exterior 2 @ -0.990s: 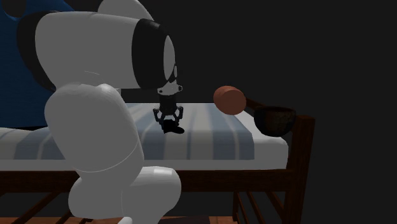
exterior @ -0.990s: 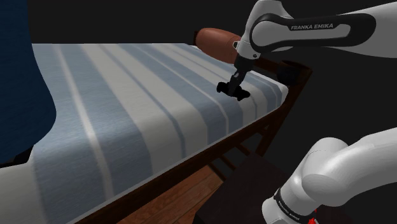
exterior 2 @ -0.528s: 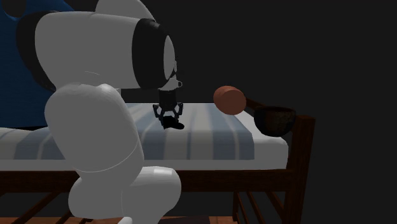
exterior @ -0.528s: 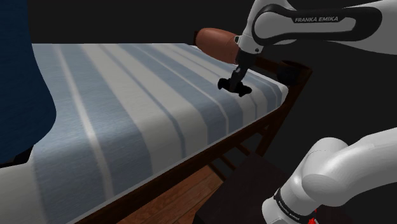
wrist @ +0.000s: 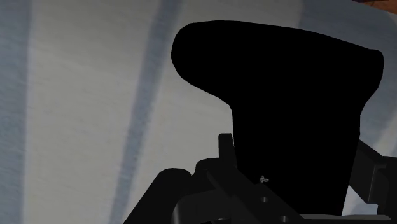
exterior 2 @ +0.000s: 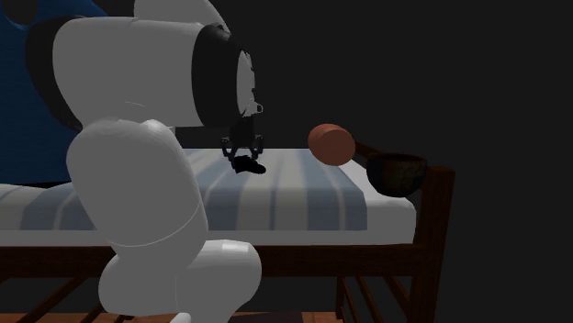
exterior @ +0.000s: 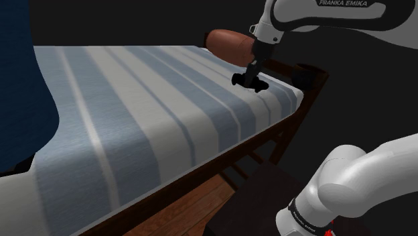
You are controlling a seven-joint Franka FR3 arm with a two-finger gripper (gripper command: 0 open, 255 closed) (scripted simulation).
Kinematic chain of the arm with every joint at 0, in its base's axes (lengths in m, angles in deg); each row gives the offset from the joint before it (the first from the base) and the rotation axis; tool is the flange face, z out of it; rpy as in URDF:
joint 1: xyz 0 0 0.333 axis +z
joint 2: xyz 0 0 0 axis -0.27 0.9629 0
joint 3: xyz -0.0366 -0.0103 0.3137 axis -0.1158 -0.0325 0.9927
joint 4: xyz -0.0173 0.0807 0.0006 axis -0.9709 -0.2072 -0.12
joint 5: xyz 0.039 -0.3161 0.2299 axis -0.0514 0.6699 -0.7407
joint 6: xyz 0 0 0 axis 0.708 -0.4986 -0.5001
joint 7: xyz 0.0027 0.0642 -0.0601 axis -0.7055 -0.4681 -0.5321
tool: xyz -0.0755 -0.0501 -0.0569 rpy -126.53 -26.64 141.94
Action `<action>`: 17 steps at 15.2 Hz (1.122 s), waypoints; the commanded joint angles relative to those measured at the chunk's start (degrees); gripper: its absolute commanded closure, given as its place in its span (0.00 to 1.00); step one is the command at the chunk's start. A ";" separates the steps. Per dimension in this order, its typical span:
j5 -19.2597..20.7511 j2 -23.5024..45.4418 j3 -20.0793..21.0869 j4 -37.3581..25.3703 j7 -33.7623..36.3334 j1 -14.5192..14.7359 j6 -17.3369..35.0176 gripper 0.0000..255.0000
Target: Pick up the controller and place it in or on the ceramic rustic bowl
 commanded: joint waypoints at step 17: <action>-0.69 3.91 0.34 -17.43 -0.54 0.40 -13.52 1.00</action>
